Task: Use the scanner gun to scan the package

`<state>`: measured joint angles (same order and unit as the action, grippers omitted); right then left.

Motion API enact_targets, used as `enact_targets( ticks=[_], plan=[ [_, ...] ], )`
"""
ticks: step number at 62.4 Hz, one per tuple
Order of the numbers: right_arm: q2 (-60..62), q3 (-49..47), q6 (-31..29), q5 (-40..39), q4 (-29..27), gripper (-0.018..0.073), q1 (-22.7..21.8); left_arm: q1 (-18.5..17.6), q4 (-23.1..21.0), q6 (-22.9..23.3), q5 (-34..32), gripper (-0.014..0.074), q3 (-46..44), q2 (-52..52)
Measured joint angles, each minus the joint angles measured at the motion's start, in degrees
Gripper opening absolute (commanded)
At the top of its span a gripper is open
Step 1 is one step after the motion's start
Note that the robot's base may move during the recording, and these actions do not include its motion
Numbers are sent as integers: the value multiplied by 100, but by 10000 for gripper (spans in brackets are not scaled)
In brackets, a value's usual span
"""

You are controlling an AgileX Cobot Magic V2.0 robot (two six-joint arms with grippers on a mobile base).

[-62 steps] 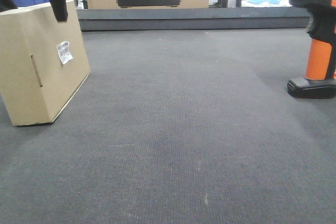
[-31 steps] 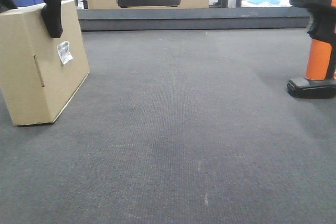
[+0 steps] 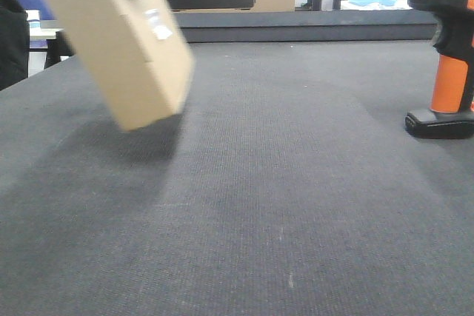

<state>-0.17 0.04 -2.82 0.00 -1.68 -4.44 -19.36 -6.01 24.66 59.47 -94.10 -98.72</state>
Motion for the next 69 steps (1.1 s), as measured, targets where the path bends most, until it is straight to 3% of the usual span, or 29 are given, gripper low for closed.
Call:
enact_targets(
  ticks=[17, 31, 41, 54, 69],
  plan=[
    [0, 0, 0, 0, 0, -154, 0, -570, -136, 312, -658, -111, 474, 0],
    [0, -36, 0, -457, 100, -154, 0, -574, -146, 362, -786, -111, 562, 0],
    [-91, -822, 0, 157, 113, -154, 0, -574, -157, 384, -809, -111, 562, 0],
    [-1380, -1676, 0, 531, 113, -154, 0, -574, -181, 384, -842, -111, 562, 0],
    [-3100, -1726, 0, -527, 76, -154, 0, -574, -189, 384, -889, -111, 562, 0]
  ],
)
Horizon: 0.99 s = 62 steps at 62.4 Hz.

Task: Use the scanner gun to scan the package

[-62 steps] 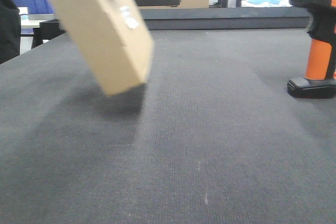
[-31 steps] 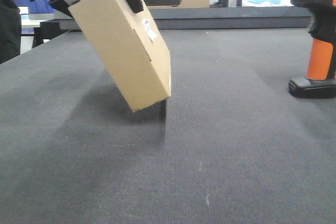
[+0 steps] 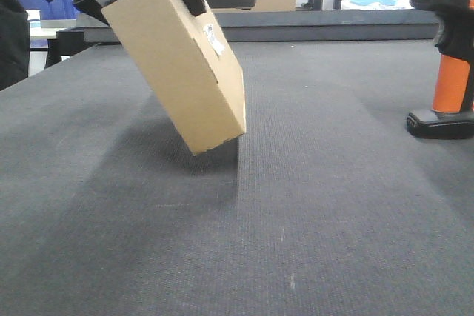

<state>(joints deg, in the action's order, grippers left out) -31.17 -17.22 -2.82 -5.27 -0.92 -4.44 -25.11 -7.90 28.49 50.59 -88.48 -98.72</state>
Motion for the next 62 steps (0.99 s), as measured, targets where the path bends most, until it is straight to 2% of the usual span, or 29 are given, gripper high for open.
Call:
enact_targets(
  ticks=[13, 23, 34, 50, 62],
  plan=[
    [-817, 0, 14, -545, -17, -154, 0, 0, 0, 0, 0, -111, 0, 0],
    [-1611, -24, 699, -1236, -119, -154, 0, 0, 0, 0, -11, -111, 0, 0],
    [-2755, -24, 1075, -2319, -159, -154, 124, 0, 0, 0, -32, -111, 0, 0],
    [-4177, -24, 1193, -3680, -224, -154, 565, 0, 0, 0, -100, -111, 0, 0],
    [-4970, -24, 1213, -4639, -440, -154, 612, 0, 0, 0, -114, -111, 0, 0]
  ],
)
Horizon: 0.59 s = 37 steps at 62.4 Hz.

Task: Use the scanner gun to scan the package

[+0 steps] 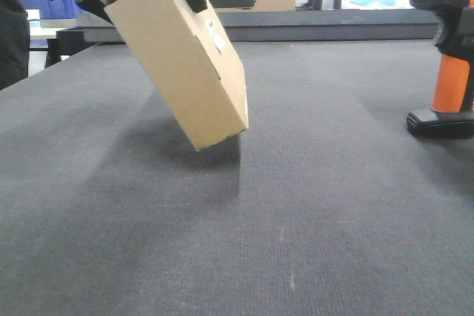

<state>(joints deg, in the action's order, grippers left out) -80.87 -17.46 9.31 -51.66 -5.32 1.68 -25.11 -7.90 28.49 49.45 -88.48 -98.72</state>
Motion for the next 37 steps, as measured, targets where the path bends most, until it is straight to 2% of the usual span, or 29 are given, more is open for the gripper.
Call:
enact_targets(
  ticks=[13, 19, 23, 31, 37],
  plan=[
    [-450, -12, 14, -330, -62, -154, 0, 0, 0, 0, 0, -111, 0, 0],
    [-495, -12, 14, -353, -76, -92, 0, 0, 0, 0, -13, -111, 0, 0],
    [-503, -12, 14, -382, -90, 6, 0, 0, 25, 0, -13, -111, 0, 0],
    [-503, -12, 28, -490, -119, 356, 0, 0, 62, 0, -13, -111, 0, 0],
    [-503, -53, 28, -504, -129, 555, 0, 0, 62, 0, -13, -111, 0, 0]
  ],
)
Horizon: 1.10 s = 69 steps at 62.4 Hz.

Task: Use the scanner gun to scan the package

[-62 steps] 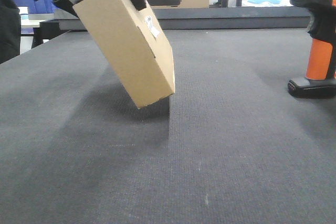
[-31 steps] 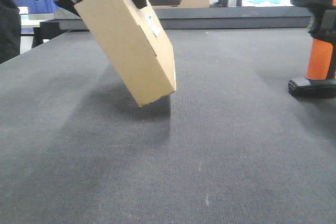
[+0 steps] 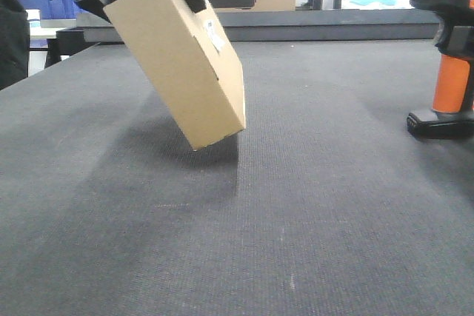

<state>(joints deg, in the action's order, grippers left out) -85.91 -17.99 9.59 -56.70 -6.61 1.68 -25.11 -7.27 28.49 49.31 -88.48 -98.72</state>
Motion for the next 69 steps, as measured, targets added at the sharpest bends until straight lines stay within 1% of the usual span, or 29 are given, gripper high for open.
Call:
enact_targets(
  ticks=[1, 10, 22, 27, 46, 69],
  plan=[
    [0, -14, 0, 16, 0, 578, 0, 0, 0, 0, 0, -111, 0, 0],
    [-77, -262, 0, 54, -90, 561, 0, 0, 0, 0, -4, -111, 0, 0],
    [-420, -604, 0, 54, -769, 561, 0, 0, 0, 0, -4, -111, 0, 0],
    [-538, -683, 0, 54, -869, 561, 0, 0, 0, 0, -4, -111, 0, 0],
    [-857, -911, 0, 54, -744, 561, 0, 0, 0, 0, -4, -111, 0, 0],
    [-881, -1241, 0, 163, -731, 559, 0, 0, 0, 0, -4, -111, 0, 0]
  ],
)
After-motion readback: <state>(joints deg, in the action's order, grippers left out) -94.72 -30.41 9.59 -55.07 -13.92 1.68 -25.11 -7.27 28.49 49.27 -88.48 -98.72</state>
